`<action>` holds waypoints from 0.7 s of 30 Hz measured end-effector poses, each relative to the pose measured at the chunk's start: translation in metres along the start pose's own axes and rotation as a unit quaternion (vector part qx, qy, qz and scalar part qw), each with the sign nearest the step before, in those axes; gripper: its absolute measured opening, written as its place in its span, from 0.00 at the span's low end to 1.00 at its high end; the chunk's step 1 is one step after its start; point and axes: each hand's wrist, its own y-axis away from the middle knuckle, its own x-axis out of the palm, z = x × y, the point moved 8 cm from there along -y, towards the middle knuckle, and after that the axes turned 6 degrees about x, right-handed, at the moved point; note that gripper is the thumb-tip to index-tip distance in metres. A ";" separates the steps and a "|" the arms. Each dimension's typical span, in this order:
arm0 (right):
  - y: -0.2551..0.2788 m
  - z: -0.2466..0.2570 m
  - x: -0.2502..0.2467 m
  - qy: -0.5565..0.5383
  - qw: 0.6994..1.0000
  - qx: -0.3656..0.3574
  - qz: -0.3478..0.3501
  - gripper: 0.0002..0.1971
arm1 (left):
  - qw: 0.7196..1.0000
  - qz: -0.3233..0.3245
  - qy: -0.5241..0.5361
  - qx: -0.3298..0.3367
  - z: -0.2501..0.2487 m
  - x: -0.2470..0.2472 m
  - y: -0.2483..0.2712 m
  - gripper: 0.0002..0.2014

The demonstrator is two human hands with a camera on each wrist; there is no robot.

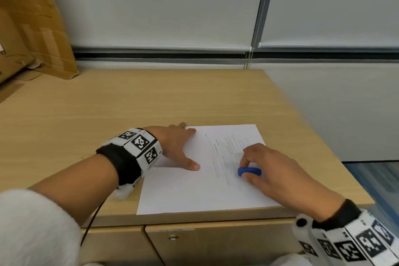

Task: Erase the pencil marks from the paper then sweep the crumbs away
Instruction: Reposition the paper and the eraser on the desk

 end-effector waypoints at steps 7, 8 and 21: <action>-0.058 0.046 -0.035 0.103 0.991 -0.083 0.029 0.06 | 1.000 -0.007 0.005 -0.011 0.004 0.001 -0.008 0.61; -0.072 0.050 -0.030 0.101 0.990 -0.091 0.041 0.07 | 1.000 -0.006 0.007 -0.012 0.004 0.000 -0.008 0.61; -0.145 0.066 0.019 0.113 0.969 -0.155 0.156 0.06 | 1.000 -0.017 0.024 0.007 -0.001 -0.002 -0.004 0.58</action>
